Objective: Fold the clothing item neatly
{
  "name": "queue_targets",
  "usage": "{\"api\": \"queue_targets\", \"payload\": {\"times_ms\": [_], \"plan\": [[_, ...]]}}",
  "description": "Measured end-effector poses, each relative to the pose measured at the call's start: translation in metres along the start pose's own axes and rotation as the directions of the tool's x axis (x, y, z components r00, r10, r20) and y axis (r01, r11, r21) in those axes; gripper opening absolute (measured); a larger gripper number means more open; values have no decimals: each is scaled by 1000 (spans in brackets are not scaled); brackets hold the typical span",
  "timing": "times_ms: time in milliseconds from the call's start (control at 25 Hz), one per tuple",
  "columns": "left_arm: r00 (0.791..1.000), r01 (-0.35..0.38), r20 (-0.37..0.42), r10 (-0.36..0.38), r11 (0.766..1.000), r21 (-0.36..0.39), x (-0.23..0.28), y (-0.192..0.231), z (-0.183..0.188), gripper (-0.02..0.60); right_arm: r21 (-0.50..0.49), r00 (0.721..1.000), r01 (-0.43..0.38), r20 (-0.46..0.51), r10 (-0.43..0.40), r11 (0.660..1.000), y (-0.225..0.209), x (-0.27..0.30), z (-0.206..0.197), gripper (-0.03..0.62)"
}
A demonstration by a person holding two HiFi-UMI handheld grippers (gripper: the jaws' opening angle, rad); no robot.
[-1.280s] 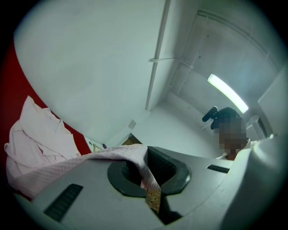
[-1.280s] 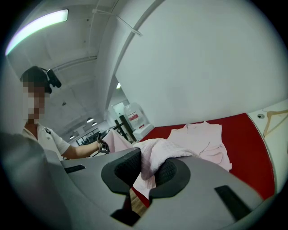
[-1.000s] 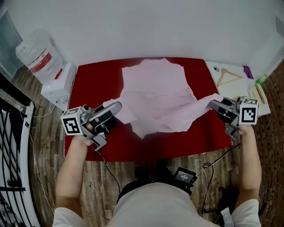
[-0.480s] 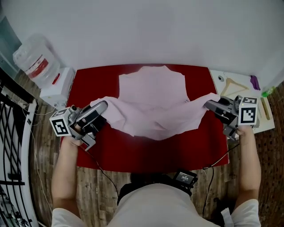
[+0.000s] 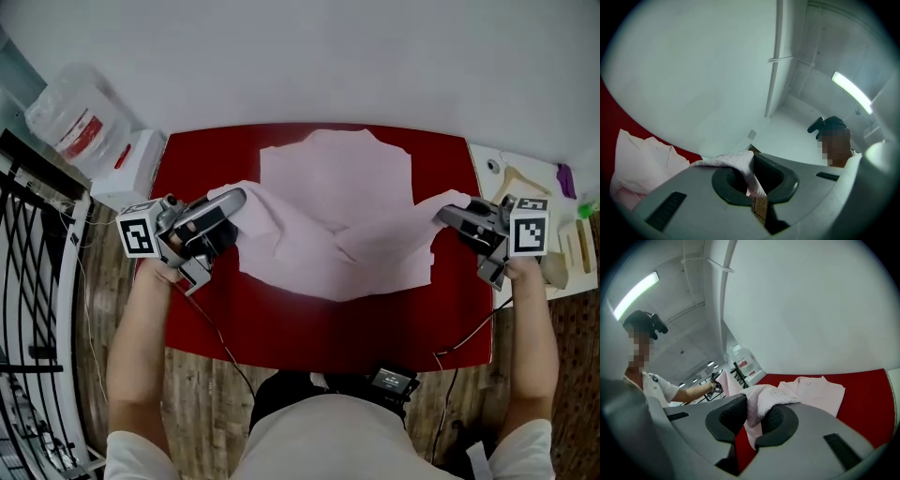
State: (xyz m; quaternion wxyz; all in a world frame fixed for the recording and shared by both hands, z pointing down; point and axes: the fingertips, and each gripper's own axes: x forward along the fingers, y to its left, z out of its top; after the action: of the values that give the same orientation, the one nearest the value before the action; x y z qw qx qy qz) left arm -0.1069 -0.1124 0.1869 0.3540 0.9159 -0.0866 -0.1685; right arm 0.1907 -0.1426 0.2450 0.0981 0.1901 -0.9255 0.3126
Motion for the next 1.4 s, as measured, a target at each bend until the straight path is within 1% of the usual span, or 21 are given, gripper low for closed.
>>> {"api": "queue_targets", "payload": {"times_ms": [120, 200, 360, 440, 600, 720, 840, 920, 1040, 1120, 1240, 1320, 1360, 1400], "plan": [[1000, -18, 3, 18, 999, -48, -5, 36, -1, 9, 38, 1000, 23, -22, -22, 999, -23, 12, -4, 55], [999, -37, 5, 37, 995, -92, -11, 63, -5, 9, 83, 999, 43, -30, -40, 996, -42, 20, -9, 55], [997, -62, 30, 69, 980, -188, -21, 119, -3, 9, 187, 995, 94, -38, -88, 978, -84, 37, -16, 55], [995, -78, 41, 89, 970, -228, -27, 147, -2, 9, 227, 994, 111, -50, -102, 968, -104, 50, -19, 55], [990, -106, 58, 130, 946, -305, -38, 199, -5, 9, 264, 988, 146, -84, -128, 953, -146, 76, -25, 55], [978, -166, 64, 200, 921, -352, -49, 242, -11, 11, 326, 982, 185, -96, -162, 927, -181, 97, -34, 55], [963, -216, 68, 260, 900, -377, -54, 277, -16, 11, 434, 963, 268, -117, -241, 860, -216, 111, -49, 55], [955, -243, 69, 288, 894, -376, -56, 297, -16, 11, 473, 955, 294, -115, -273, 831, -236, 119, -54, 55], [943, -278, 65, 326, 881, -382, -58, 320, -18, 11, 501, 946, 315, -100, -308, 806, -258, 126, -56, 55], [937, -286, 74, 340, 873, -395, -59, 330, -18, 11, 525, 942, 320, -88, -324, 789, -266, 128, -57, 55], [931, -294, 88, 355, 870, -396, -59, 343, -17, 11, 532, 937, 327, -74, -342, 781, -279, 130, -61, 57], [920, -325, 80, 383, 861, -391, -60, 354, -20, 12, 531, 920, 362, -72, -384, 766, -292, 130, -65, 57], [912, -347, 71, 404, 852, -393, -60, 360, -22, 28, 524, 906, 392, -77, -416, 756, -300, 130, -67, 57], [902, -370, 61, 427, 840, -397, -62, 366, -24, 104, 512, 891, 423, -84, -447, 747, -307, 129, -69, 61]]}}
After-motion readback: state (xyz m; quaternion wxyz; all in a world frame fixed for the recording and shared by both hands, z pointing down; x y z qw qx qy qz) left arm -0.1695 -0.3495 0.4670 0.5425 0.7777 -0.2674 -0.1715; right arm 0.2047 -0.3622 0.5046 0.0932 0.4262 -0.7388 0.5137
